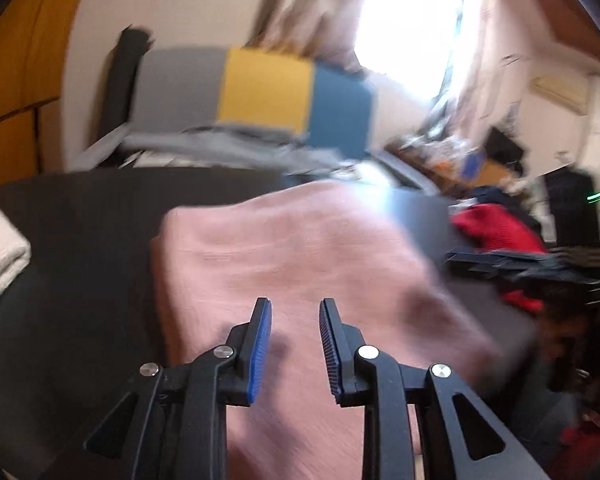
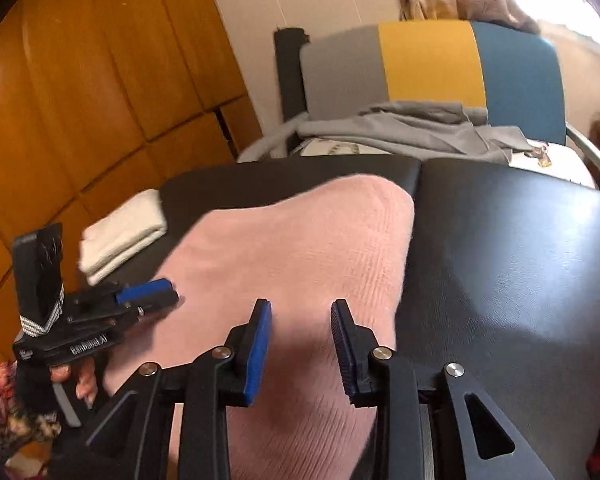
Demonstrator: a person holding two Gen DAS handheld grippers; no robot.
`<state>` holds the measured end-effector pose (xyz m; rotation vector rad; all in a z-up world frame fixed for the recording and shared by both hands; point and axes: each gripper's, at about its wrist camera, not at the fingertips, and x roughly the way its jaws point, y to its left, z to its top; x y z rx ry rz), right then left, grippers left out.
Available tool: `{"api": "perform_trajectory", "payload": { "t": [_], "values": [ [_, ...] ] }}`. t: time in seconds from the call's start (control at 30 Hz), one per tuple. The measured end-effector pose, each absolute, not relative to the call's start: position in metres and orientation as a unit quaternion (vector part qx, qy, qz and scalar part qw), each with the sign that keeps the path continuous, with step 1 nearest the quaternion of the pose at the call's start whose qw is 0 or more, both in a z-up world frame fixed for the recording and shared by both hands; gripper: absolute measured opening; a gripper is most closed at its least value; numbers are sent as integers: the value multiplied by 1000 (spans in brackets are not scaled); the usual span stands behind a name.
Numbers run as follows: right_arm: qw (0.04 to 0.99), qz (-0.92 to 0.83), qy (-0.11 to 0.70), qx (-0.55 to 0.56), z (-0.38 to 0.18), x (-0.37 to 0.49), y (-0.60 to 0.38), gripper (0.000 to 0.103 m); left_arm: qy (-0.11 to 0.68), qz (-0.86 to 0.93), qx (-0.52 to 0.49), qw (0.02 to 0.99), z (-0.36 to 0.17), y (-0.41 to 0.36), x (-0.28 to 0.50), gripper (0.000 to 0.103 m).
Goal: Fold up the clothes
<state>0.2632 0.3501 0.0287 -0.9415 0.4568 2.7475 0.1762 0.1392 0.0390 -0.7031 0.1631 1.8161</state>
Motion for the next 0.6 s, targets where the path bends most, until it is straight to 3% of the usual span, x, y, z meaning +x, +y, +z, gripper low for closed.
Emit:
{"api": "perform_trajectory", "payload": {
  "t": [0.17,0.6],
  "values": [
    [65,927,116,-350,14,287,315,32,171,765,-326,529,0,149,193,25],
    [59,916,82,-389,-41,294,276,32,84,761,-365,530,-18,133,147,22]
  ]
}}
